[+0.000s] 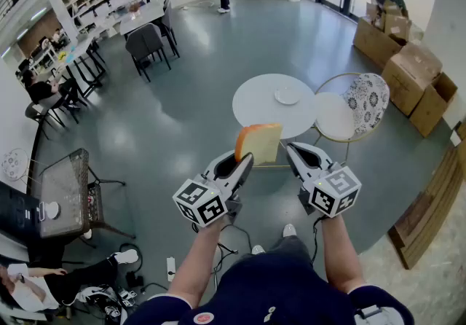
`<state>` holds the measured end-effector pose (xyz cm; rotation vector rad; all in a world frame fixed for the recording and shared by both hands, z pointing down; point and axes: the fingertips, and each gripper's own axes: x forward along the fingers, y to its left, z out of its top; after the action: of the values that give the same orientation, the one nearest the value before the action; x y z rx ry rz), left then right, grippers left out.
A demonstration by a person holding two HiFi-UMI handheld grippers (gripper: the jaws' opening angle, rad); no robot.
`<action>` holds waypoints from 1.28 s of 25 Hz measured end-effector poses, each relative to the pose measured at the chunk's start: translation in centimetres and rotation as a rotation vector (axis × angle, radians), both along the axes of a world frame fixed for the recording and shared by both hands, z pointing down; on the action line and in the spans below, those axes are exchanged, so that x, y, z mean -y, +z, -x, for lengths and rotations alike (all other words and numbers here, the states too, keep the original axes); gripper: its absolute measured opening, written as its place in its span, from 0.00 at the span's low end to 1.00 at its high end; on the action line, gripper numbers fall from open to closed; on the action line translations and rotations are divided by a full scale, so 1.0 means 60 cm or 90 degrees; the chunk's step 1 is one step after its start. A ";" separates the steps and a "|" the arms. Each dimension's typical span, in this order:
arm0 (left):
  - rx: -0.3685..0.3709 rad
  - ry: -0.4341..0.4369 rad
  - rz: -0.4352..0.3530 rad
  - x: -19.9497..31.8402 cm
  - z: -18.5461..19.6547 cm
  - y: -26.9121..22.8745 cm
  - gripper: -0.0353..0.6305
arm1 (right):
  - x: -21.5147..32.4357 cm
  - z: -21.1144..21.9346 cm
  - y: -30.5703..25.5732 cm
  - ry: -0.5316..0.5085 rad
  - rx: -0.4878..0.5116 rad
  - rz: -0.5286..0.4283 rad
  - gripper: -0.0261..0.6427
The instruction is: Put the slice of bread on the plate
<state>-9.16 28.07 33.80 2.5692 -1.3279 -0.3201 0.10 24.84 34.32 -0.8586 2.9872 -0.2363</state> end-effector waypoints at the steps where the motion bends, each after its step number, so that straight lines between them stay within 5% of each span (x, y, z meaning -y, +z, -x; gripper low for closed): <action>1: -0.001 0.001 0.000 0.001 0.000 0.001 0.20 | 0.001 0.000 0.000 0.001 0.000 -0.001 0.05; 23: -0.023 0.033 0.004 0.027 0.009 0.019 0.20 | 0.020 0.004 0.009 0.030 -0.014 0.004 0.05; 32: -0.029 0.039 0.007 0.097 0.013 0.026 0.20 | 0.092 0.008 0.011 0.037 -0.013 0.004 0.05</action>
<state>-9.94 22.25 35.33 2.5716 -1.2300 -0.3573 -0.36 19.31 34.97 -0.9520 2.9766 -0.2380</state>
